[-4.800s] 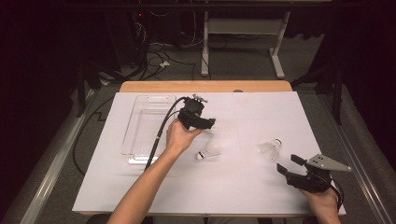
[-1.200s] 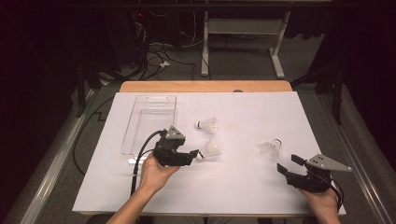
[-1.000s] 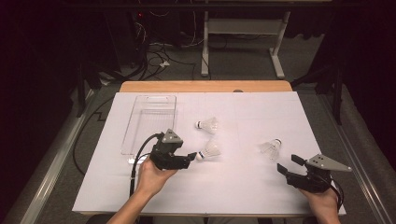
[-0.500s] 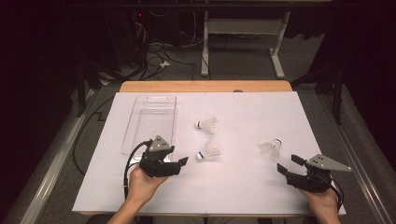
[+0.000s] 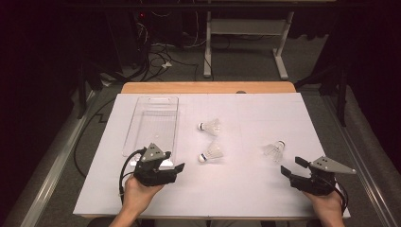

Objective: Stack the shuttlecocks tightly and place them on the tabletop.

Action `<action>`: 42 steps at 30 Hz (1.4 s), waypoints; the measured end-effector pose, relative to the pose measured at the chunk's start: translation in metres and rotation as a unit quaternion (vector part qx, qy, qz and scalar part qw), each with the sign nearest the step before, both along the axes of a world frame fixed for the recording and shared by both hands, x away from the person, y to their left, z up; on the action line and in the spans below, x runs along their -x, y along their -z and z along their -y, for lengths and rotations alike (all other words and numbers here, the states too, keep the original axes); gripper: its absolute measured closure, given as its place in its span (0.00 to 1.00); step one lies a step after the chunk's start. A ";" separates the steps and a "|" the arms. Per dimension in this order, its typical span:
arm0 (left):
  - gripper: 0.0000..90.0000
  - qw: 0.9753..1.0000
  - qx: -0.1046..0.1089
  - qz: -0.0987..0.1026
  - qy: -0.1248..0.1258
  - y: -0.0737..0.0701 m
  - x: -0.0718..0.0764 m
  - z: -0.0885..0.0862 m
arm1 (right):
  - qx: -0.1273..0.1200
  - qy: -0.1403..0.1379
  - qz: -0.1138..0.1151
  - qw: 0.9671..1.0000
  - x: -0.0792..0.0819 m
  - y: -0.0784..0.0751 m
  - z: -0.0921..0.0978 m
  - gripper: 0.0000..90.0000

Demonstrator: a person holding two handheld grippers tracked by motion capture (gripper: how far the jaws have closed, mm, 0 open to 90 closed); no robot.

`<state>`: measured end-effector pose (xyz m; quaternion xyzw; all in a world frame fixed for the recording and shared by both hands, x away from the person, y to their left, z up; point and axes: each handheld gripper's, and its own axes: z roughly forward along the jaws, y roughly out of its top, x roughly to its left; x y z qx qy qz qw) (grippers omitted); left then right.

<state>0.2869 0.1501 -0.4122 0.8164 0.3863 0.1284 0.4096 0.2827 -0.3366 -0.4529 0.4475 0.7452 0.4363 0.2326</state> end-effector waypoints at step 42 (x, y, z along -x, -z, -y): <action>0.40 0.996 0.043 0.026 -0.078 0.029 0.028 -0.072 | 0.005 0.012 0.009 1.000 0.001 -0.001 -0.001 0.33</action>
